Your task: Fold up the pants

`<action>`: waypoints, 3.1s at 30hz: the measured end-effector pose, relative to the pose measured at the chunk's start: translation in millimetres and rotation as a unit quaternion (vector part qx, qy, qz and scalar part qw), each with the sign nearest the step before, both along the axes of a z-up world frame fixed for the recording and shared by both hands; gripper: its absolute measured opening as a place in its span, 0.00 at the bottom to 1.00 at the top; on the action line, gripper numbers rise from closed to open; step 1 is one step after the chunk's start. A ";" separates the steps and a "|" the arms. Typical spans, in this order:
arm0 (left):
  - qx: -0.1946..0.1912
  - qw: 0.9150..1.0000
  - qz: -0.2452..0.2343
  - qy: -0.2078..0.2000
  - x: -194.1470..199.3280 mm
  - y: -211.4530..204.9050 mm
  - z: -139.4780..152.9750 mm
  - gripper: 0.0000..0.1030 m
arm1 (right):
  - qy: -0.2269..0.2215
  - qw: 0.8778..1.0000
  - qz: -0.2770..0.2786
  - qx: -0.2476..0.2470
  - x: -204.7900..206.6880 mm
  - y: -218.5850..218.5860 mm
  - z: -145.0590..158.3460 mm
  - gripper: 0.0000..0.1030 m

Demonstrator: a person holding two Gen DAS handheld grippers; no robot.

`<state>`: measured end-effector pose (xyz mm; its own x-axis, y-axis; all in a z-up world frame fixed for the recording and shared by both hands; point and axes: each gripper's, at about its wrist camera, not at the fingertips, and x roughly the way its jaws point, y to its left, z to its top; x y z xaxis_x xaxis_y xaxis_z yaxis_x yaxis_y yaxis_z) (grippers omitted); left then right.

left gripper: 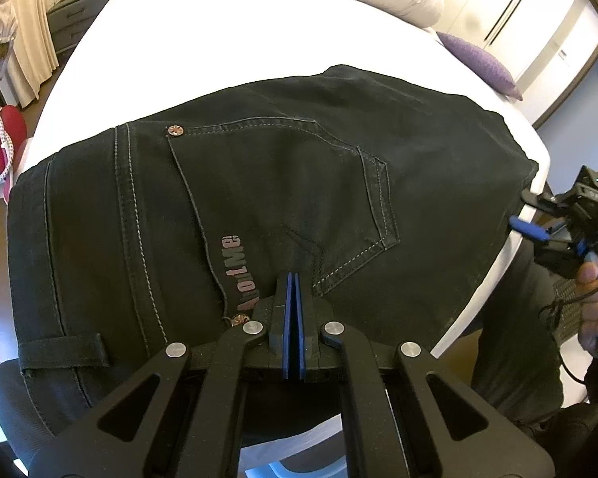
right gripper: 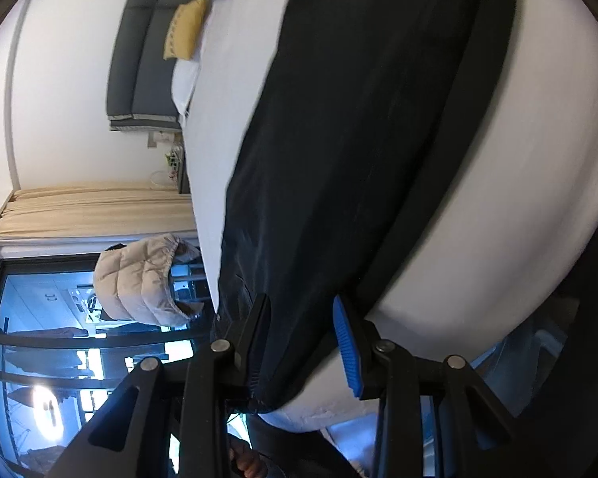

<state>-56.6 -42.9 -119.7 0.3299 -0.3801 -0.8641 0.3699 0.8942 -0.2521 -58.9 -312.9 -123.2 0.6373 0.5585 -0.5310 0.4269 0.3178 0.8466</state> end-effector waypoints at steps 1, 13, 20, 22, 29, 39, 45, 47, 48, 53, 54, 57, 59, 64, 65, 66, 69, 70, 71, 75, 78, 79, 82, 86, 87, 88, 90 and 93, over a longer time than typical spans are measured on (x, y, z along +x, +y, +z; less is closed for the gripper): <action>-0.001 1.000 0.001 -0.001 -0.1 0.0 -0.2 0.01 | 0.007 1.000 0.001 0.002 0.6 -0.2 -2.7 0.36; -0.004 1.000 0.006 -0.001 -0.6 0.2 0.5 0.01 | 0.026 0.998 -0.005 0.050 7.7 12.9 -20.8 0.37; 0.002 1.000 0.005 -0.001 1.2 -4.2 0.0 0.01 | 0.015 0.998 -0.010 0.059 3.6 11.2 -28.4 0.07; 0.003 1.000 0.003 -0.001 1.6 -5.3 0.2 0.01 | 0.017 0.998 -0.014 0.058 -4.8 11.7 -30.3 0.05; 0.002 1.000 0.000 0.002 5.6 -5.7 -0.8 0.01 | 0.000 0.998 -0.021 0.068 -16.0 12.2 -33.4 0.06; 0.007 1.000 -0.002 0.001 6.2 -7.0 -1.2 0.01 | -0.051 0.981 -0.164 0.086 -22.6 -66.5 -34.1 0.22; 0.011 1.000 -0.003 0.002 6.2 -8.8 -1.1 0.01 | -0.037 0.981 -0.185 0.045 -37.7 -81.5 -26.5 0.03; 0.013 1.000 -0.004 0.002 6.5 -9.1 -0.9 0.01 | -0.035 0.980 -0.193 0.043 -46.8 -82.9 -26.7 0.03; 0.013 1.000 -0.004 0.002 7.1 -9.6 -1.0 0.01 | -0.040 0.981 -0.188 0.040 -47.2 -84.0 -27.1 0.03; 0.015 1.000 -0.003 0.001 8.8 -10.3 -1.5 0.02 | -0.052 0.976 -0.208 0.024 -41.9 -99.8 -20.9 0.09; 0.016 1.000 -0.004 0.001 8.3 -10.1 -1.6 0.02 | -0.054 0.975 -0.217 0.008 -39.8 -107.3 -17.0 0.11; 0.014 1.000 -0.001 0.002 7.8 -9.5 -1.7 0.01 | -0.052 0.969 -0.242 -0.002 -39.1 -125.8 -19.2 0.12; 0.014 1.000 -0.001 0.002 7.9 -9.9 -1.5 0.01 | -0.045 0.965 -0.260 0.002 -41.5 -141.4 -23.6 0.04; 0.015 1.000 -0.002 0.001 7.4 -9.8 -1.3 0.02 | -0.038 0.955 -0.294 -0.010 -54.9 -157.4 -25.9 0.02; 0.014 1.000 -0.001 0.002 7.4 -9.4 -1.3 0.02 | -0.040 0.955 -0.294 -0.009 -54.3 -158.6 -26.4 0.02; 0.014 1.000 -0.001 0.002 7.5 -9.2 -1.3 0.01 | -0.043 0.956 -0.288 -0.016 -51.3 -158.8 -24.6 0.02; 0.013 1.000 0.000 0.002 7.5 -8.9 -1.7 0.01 | -0.046 0.960 -0.276 -0.033 -50.4 -162.2 -16.8 0.05; 0.012 1.000 0.000 0.002 7.9 -8.4 -1.8 0.01 | -0.048 0.957 -0.285 -0.033 -52.4 -169.1 -13.7 0.09; 0.012 1.000 0.000 0.002 8.0 -8.5 -1.8 0.02 | -0.049 0.954 -0.294 -0.035 -52.3 -174.8 -11.6 0.11; 0.015 1.000 0.000 0.002 8.4 -9.2 -1.9 0.01 | -0.054 0.946 -0.318 -0.025 -41.3 -207.8 -12.1 0.27; 0.016 1.000 0.001 0.001 7.4 -9.5 -1.9 0.01 | -0.041 0.945 -0.325 -0.015 -32.6 -228.0 -21.0 0.04; 0.016 1.000 0.002 0.001 7.1 -9.6 -1.8 0.01 | -0.034 0.943 -0.331 -0.021 -35.0 -232.9 -23.3 0.03; 0.016 1.000 0.003 0.002 6.9 -9.8 -1.9 0.02 | -0.043 0.934 -0.354 0.001 -44.9 -237.8 -32.8 0.03; 0.017 1.000 0.000 0.003 7.4 -9.8 -2.3 0.02 | -0.051 0.932 -0.360 -0.013 -44.7 -234.1 -31.1 0.01; 0.016 1.000 0.000 0.003 7.8 -9.7 -2.4 0.02 | -0.049 0.928 -0.369 -0.019 -47.9 -234.3 -27.9 0.02; 0.015 1.000 0.001 0.004 8.5 -10.0 -2.5 0.02 | -0.043 0.921 -0.387 -0.026 -54.7 -237.0 -23.9 0.07; 0.012 1.000 0.003 0.004 8.8 -9.4 -3.2 0.01 | -0.020 0.907 -0.416 -0.065 -74.5 -237.8 -5.7 0.22; 0.009 1.000 0.006 0.002 8.1 -8.3 -3.9 0.02 | -0.046 0.924 -0.354 -0.140 -50.6 -218.7 42.8 0.28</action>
